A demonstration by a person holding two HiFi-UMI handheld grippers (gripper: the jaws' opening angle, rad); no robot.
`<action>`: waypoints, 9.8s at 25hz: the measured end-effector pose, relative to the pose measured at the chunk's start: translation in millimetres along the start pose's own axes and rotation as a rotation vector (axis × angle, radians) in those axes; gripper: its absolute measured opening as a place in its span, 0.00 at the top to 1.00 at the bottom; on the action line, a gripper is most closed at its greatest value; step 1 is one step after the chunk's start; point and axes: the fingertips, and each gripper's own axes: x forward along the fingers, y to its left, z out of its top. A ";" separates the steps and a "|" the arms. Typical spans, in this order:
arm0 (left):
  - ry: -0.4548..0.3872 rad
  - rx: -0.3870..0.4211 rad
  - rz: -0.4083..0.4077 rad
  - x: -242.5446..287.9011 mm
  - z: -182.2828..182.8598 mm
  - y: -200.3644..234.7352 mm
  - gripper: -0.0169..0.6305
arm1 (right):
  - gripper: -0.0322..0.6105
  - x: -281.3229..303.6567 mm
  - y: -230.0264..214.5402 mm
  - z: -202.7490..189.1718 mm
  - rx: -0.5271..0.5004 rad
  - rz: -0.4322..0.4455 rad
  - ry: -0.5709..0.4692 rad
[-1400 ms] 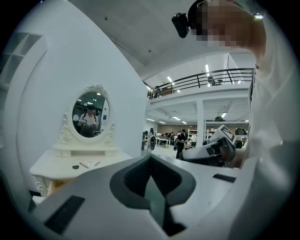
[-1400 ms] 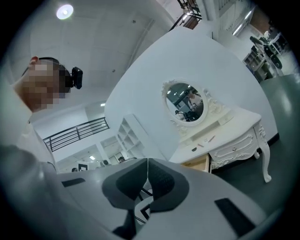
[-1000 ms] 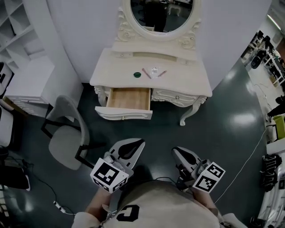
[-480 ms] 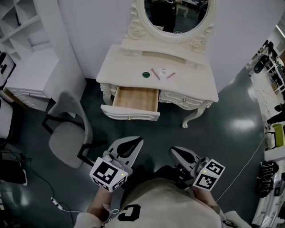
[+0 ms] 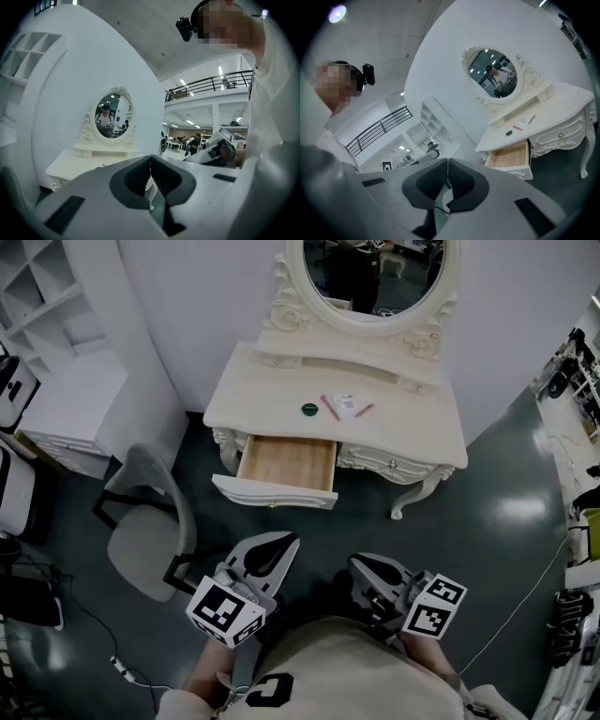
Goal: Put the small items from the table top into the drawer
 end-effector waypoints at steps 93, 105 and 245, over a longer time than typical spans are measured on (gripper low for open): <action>0.591 0.315 0.031 306.2 -89.8 316.1 0.59 | 0.90 163.6 -173.8 105.1 -0.079 0.052 0.280; 0.724 0.319 0.043 357.7 -140.3 348.5 0.64 | 0.90 149.2 -212.5 112.4 -0.032 0.100 0.342; 0.637 0.137 0.211 182.9 -129.5 374.2 0.89 | 0.91 202.4 -146.5 84.4 -0.098 0.143 0.353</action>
